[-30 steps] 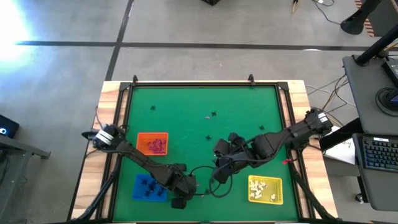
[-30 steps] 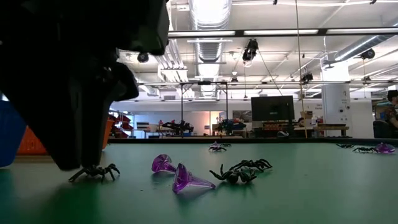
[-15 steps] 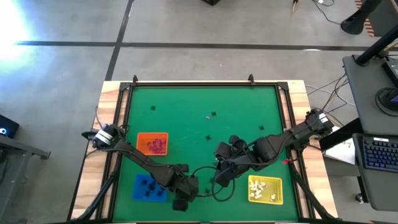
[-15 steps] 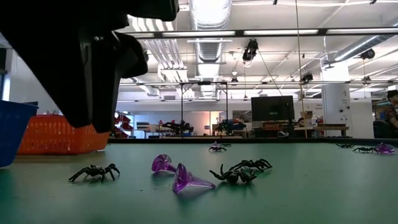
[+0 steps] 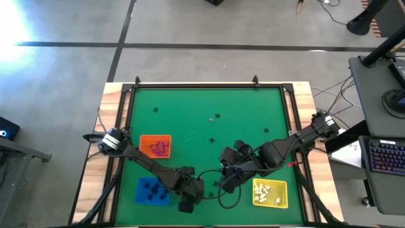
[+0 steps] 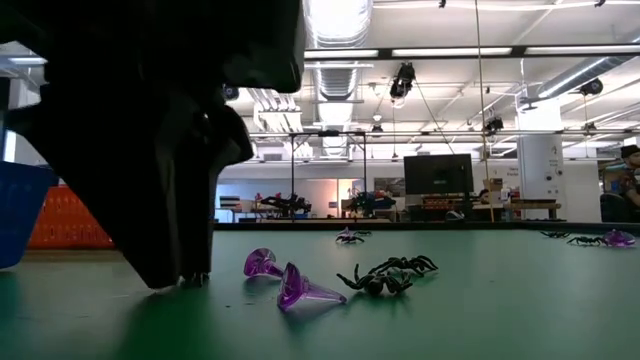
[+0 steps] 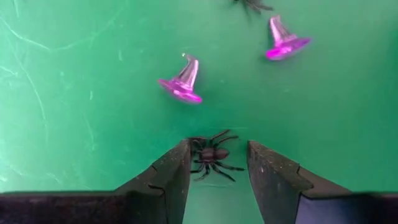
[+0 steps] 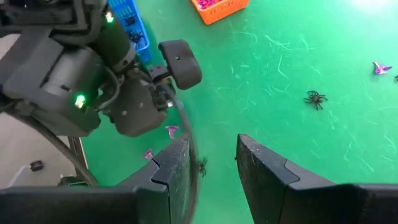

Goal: Sort Halloween decoration
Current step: Put the black spider toy into the blue bin

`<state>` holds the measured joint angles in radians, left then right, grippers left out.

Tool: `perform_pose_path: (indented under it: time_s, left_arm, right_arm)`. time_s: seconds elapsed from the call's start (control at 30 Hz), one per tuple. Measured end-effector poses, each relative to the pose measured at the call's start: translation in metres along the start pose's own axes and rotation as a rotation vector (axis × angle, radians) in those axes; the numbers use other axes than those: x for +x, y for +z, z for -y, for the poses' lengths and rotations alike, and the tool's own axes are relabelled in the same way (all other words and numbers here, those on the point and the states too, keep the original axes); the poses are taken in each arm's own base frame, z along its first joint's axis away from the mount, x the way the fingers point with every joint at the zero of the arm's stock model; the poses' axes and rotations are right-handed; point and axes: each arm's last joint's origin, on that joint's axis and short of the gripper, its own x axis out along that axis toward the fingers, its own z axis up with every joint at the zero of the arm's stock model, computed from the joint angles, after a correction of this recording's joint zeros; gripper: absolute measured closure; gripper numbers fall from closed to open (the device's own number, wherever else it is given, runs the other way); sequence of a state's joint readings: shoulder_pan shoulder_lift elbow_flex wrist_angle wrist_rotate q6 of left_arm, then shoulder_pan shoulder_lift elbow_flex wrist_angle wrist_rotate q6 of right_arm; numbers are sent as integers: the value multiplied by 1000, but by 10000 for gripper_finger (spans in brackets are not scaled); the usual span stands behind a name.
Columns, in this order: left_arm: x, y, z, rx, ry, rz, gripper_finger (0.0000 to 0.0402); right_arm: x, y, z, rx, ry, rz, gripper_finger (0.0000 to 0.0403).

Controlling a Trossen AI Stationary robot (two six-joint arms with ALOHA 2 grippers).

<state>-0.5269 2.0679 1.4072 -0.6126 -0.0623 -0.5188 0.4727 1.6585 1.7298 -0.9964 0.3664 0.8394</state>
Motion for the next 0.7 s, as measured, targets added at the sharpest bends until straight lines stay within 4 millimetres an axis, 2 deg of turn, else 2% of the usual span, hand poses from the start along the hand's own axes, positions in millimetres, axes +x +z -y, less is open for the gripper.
perform_pose_path:
  time_s: [0.17, 0.3, 0.4, 0.6, 0.7]
  left_arm:
    - [22, -5, -2, -31, 32, -25, 262]
    - [27, -6, -2, -41, 57, -35, 275]
    - [25, -7, -3, -16, 60, -39, 303]
    - [16, -6, -5, 10, 53, -38, 387]
    - [16, -6, -5, 13, 53, -40, 394]
  right_arm:
    - [-1, -2, -2, -6, 4, -2, 280]
    - [-2, -4, -3, -13, 8, -4, 280]
    - [-2, -4, -3, -24, 8, -4, 280]
    - [-2, -4, -3, -33, 6, -4, 280]
    - [-2, -4, -3, -33, 6, -4, 280]
